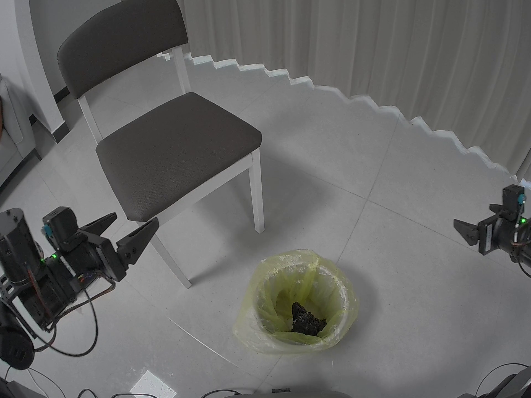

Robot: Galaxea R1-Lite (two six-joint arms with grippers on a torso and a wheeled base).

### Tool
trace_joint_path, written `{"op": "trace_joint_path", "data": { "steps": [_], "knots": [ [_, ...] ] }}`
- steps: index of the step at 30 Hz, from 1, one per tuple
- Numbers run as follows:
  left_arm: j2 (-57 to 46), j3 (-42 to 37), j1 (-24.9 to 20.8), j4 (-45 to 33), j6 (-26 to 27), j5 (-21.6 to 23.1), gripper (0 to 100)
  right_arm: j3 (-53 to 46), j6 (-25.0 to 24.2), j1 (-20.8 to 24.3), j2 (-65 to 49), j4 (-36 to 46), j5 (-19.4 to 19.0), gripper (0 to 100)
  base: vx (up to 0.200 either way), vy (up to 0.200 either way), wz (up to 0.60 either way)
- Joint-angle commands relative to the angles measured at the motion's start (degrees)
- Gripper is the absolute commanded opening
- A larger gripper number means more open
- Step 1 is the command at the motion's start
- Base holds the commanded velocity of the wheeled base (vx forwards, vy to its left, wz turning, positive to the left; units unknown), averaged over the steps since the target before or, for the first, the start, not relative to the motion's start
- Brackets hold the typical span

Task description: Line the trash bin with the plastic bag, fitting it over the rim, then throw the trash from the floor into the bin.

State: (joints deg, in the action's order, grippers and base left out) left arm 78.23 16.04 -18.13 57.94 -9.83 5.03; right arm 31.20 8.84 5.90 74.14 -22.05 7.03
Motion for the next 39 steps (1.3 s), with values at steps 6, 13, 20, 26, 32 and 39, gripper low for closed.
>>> {"op": "trace_joint_path", "data": {
  "steps": [6, 13, 20, 26, 32, 39],
  "knots": [
    [-24.53, -4.62, 3.98, -12.77, 0.07, -0.46, 100, -9.49, -1.98, -2.65, -27.91, 0.61, -0.35, 100, 0.000, 0.000, 0.00],
    [-44.13, -1.54, 4.33, -34.83, -0.02, -0.46, 100, -10.01, -5.85, -2.74, -46.19, 16.16, -0.79, 100, 0.000, 0.000, 0.00],
    [-55.81, -3.30, 9.07, -44.14, -0.19, 2.00, 100, -12.30, -6.90, -2.74, -62.45, 29.26, -2.11, 100, 0.000, 0.000, 0.00],
    [-64.96, -7.17, 12.41, -50.03, 0.33, 3.40, 100, -13.18, -10.24, -5.81, -73.35, 39.54, -2.99, 100, 0.000, 0.000, 0.00],
    [-73.57, -9.01, 14.88, -57.50, 0.51, 4.81, 100, -22.14, -14.55, -5.90, -74.14, 31.19, 3.86, 100, 0.000, 0.000, 0.00],
    [-75.77, -9.98, 17.16, -58.56, 1.56, 3.93, 100, -31.20, -15.52, -5.90, -74.14, 17.83, 1.23, 100, 0.000, 0.000, 0.00]
  ]
}}
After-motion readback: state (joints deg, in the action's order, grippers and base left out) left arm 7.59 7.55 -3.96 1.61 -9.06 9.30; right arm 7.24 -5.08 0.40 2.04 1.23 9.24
